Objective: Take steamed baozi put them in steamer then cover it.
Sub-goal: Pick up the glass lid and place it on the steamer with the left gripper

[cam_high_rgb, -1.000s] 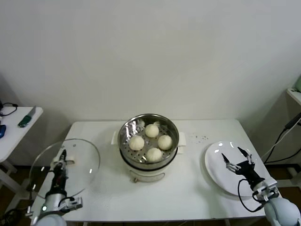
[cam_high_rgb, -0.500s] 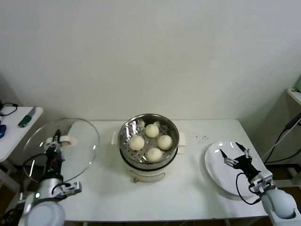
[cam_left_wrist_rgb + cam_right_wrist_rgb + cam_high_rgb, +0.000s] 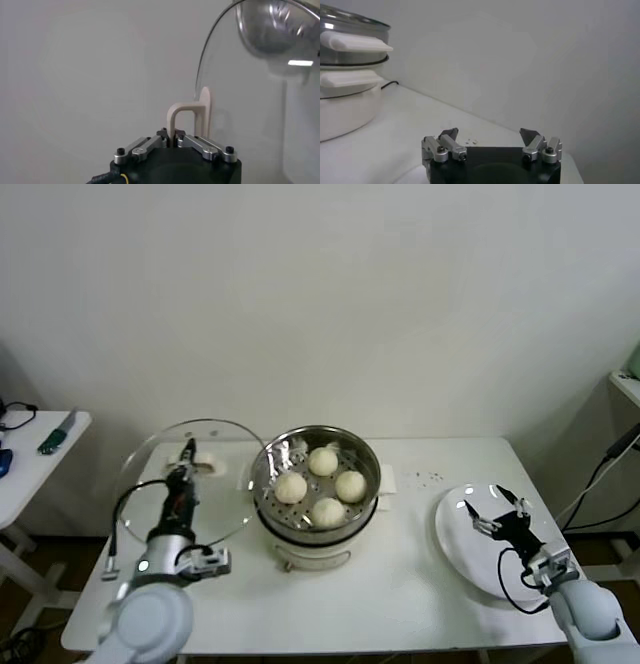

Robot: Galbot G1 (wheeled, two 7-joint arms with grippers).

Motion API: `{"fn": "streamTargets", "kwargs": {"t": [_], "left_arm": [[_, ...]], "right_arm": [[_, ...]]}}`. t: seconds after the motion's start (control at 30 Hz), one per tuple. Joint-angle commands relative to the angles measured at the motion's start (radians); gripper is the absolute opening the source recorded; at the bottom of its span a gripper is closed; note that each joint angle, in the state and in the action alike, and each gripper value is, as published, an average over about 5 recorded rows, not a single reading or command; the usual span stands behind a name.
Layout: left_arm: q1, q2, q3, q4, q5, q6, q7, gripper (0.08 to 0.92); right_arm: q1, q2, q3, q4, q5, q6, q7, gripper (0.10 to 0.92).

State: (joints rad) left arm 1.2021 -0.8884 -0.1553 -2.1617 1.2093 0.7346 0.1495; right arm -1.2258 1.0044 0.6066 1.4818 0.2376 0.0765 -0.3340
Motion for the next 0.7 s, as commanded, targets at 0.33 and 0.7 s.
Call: {"fn": "streamTargets", "kwargs": {"t": [0.33,0.7], "left_arm": [[-0.383,-0.321,0.372,0.247,0.149,0.051,0.165,0.15],[-0.378,-0.458,0.373,0.352,0.169,0.051,0.143,0.15]], "right_arm": [[-0.018,0.008,0.019,-0.029,-0.041,0.015,0.002,0.823],[-0.024,0.014,0.029,-0.03,-0.046,0.019,0.003,0.823]]}}
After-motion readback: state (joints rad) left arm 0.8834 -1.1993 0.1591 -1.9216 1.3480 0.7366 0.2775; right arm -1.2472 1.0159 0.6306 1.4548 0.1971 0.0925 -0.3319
